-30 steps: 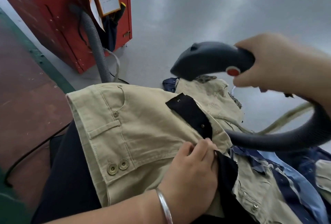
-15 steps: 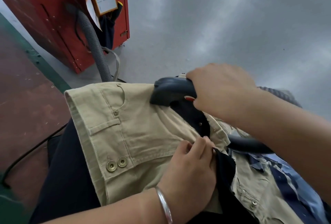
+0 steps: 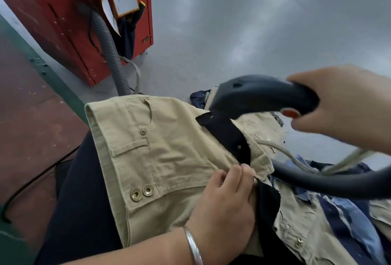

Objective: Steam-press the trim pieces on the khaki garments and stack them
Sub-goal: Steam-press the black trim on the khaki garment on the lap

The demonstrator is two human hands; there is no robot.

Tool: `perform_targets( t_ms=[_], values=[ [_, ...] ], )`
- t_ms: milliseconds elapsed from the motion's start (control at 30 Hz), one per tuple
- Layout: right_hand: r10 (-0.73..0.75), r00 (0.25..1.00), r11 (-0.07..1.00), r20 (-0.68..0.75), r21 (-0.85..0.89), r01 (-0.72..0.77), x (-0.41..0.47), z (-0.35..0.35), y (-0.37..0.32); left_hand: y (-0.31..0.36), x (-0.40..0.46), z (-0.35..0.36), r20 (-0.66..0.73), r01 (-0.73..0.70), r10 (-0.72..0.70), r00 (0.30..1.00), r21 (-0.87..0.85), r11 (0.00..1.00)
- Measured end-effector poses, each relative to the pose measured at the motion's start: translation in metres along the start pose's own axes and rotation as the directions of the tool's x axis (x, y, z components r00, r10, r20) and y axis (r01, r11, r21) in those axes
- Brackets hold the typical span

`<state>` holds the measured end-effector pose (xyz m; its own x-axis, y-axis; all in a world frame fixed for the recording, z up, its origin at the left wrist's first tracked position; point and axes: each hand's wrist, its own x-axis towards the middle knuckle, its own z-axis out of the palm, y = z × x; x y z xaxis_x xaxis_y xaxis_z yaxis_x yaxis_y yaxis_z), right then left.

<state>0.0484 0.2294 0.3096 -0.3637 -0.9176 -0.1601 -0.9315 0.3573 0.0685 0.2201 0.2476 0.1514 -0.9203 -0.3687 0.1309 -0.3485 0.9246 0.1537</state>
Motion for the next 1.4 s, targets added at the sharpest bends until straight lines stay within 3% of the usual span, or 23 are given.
perform_targets(
  t_ms=[167,300,367,533,700,833,1033,1167,1267,1400],
  values=[
    [-0.013,0.989,0.983,0.145,-0.18,0.039,-0.03,0.019,-0.004,0.005,0.003,0.004,-0.05,0.007,-0.006,0.999,0.005,1.0],
    [0.037,0.999,0.929,0.034,-0.369,-0.021,-0.033,0.037,-0.023,0.005,0.003,0.002,-0.029,-0.001,0.001,1.0,-0.002,1.0],
    [0.026,0.999,0.94,-0.024,-0.338,-0.033,-0.026,0.045,-0.034,0.005,0.003,0.001,-0.004,-0.009,0.009,1.0,0.014,1.0],
    [0.03,0.995,0.997,-0.093,-0.067,-0.037,0.021,0.062,-0.048,0.007,0.004,-0.003,0.07,-0.013,0.01,0.997,0.047,0.999],
    [0.116,0.969,0.991,-0.216,0.084,-0.1,0.019,0.049,-0.018,0.005,0.001,-0.006,0.079,0.0,-0.002,0.997,0.029,1.0],
    [0.086,0.989,0.995,-0.124,0.063,-0.078,-0.03,0.036,0.001,0.007,0.002,-0.005,0.092,-0.001,0.0,0.996,0.014,1.0],
    [0.113,0.991,0.984,0.073,-0.148,-0.101,-0.083,0.058,0.009,0.011,0.003,-0.005,0.086,-0.047,0.04,0.995,0.082,0.996],
    [0.168,0.985,0.914,0.049,-0.383,-0.136,-0.077,0.058,-0.01,0.011,0.002,-0.004,0.053,-0.07,0.064,0.997,0.115,0.991],
    [0.126,0.992,0.935,-0.028,-0.331,-0.128,-0.059,0.056,-0.021,0.012,0.001,-0.002,0.069,-0.083,0.073,0.995,0.149,0.985],
    [0.1,0.99,0.987,-0.098,-0.114,-0.111,-0.014,0.062,-0.034,0.012,0.001,-0.002,0.044,-0.067,0.062,0.997,0.117,0.991]
  ],
)
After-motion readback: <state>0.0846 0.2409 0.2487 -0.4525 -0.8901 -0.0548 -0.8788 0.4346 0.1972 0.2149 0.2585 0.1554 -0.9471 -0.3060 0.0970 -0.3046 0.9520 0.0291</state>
